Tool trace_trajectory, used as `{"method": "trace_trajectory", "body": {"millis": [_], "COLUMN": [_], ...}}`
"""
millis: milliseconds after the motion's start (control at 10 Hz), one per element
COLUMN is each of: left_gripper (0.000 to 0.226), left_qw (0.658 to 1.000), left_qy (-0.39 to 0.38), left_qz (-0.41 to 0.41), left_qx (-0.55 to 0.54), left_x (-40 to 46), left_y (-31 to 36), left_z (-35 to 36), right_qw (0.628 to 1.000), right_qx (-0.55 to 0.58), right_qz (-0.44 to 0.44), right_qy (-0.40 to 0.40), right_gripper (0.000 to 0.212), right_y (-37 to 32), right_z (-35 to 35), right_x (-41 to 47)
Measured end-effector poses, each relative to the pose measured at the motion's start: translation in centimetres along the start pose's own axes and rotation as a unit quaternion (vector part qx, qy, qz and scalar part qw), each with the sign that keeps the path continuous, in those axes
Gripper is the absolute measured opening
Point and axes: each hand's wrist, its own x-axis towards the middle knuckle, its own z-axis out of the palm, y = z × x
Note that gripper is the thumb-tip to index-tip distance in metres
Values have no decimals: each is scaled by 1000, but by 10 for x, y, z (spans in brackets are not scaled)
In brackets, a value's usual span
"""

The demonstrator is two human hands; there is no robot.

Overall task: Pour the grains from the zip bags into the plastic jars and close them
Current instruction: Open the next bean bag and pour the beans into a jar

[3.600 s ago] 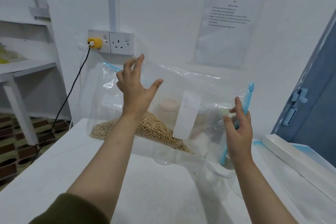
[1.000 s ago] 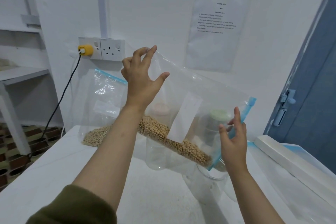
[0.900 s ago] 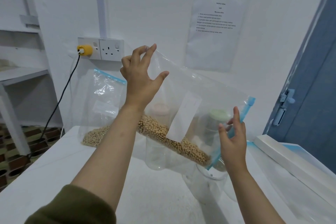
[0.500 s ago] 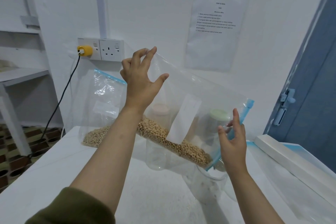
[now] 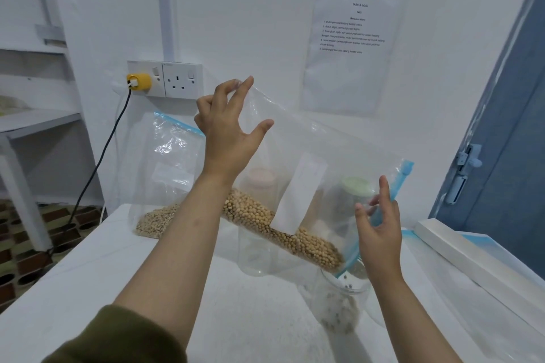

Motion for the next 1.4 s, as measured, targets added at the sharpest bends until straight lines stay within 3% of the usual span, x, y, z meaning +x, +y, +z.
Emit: {"method": "trace_trajectory", "body": {"millis": [1400], "left_gripper": [68], "left_qw": [1000], "left_qy": [1], "left_qz": [14], "left_qx": [-8], "left_x": [1], "left_y": [2], "left_z": [5], "right_qw": [1000], "right_qx": [-12], "right_qz": [9], "right_qy": [14], "right_gripper": [66], "right_y": [6], "right_z": [1], "right_x": [0]}}
